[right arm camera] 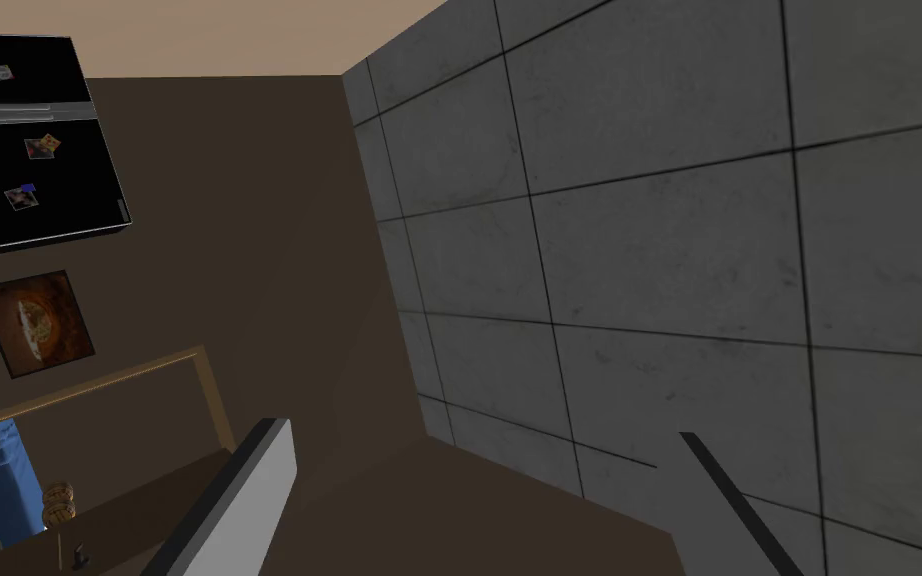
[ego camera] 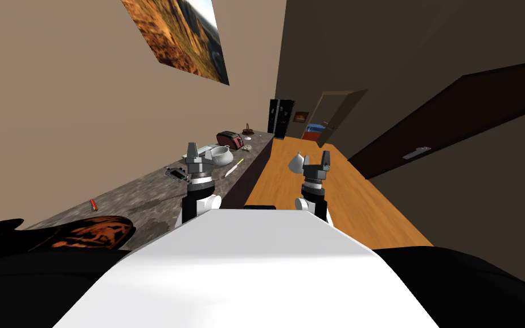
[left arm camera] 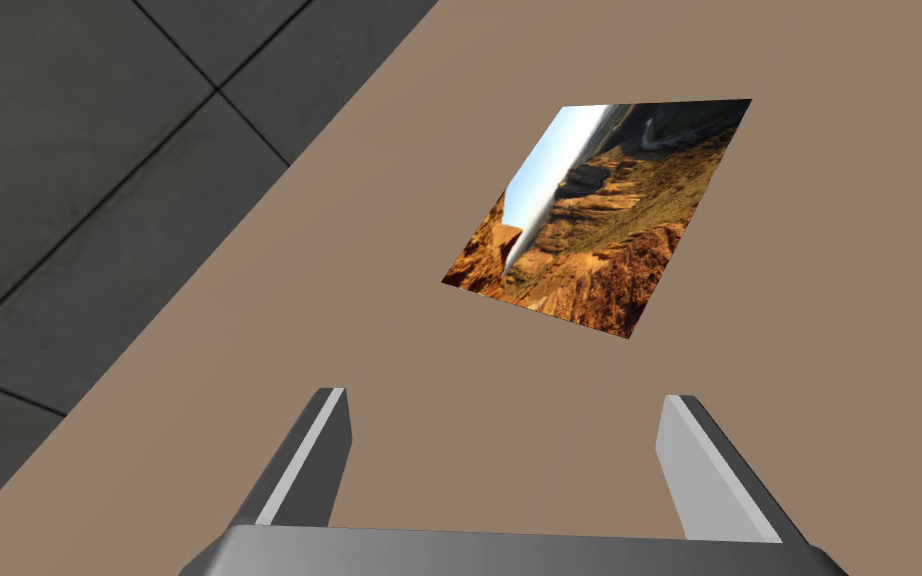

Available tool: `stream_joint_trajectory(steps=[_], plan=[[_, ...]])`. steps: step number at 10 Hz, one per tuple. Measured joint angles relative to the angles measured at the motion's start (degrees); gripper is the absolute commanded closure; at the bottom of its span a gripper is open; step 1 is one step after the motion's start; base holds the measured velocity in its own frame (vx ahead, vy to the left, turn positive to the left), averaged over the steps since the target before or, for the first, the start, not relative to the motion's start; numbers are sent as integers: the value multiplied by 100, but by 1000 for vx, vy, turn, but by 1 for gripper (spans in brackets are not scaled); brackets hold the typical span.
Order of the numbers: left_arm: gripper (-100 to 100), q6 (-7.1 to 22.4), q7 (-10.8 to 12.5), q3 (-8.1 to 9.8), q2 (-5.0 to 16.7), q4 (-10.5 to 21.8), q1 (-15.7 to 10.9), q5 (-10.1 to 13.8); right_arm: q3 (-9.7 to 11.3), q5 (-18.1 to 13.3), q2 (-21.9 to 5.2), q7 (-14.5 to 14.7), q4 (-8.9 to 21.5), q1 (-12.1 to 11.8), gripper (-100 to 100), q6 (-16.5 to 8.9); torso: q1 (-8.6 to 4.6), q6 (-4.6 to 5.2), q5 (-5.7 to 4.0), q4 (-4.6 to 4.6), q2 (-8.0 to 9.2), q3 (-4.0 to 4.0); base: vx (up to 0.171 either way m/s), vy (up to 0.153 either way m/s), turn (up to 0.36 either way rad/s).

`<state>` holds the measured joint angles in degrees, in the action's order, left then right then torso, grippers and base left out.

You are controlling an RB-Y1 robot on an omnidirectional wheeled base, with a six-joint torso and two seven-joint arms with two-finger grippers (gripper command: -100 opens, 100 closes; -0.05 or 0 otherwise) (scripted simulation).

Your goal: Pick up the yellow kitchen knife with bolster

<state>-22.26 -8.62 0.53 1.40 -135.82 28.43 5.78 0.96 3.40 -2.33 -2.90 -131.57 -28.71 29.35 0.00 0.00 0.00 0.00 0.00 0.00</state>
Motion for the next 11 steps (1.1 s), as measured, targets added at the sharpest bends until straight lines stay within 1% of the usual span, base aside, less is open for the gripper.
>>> stream_joint_trajectory(steps=[3, 5, 7, 9, 10, 11], plan=[[-100, 101, 119, 189, 415, 34, 71, 266, 1, 0, 1, 0, 0, -1, 0, 0, -31, -1, -7, -5, -21, -12, 65, -90, 93], [-100, 227, 234, 381, 644, 93, 102, 510, 1, 0, 1, 0, 0, -1, 0, 0, -43, -1, -9, -8, -36, -21, 106, -120, 119], [-100, 426, 373, 617, 860, 144, 163, 808, 1, 0, 1, 0, -1, -2, 0, 0, -43, -1, -10, -10, -41, -24, 108, -138, 150], [-100, 667, 533, 885, 1077, 230, 237, 1142, 1, 0, 1, 0, -1, -2, 0, 0, -63, -1, -14, -13, -59, -34, 159, -173, 156], [-100, 781, 621, 1019, 1183, 263, 320, 1317, 1, 0, 1, 0, -1, -2, 0, 1, -60, -1, -14, -15, -63, -37, 136, -169, 166], [-100, 963, 697, 1158, 1269, 248, 391, 1491, 1, 0, 1, 0, -1, -2, 0, 1, -61, -1, -14, -14, -59, -35, 127, -149, 163]])
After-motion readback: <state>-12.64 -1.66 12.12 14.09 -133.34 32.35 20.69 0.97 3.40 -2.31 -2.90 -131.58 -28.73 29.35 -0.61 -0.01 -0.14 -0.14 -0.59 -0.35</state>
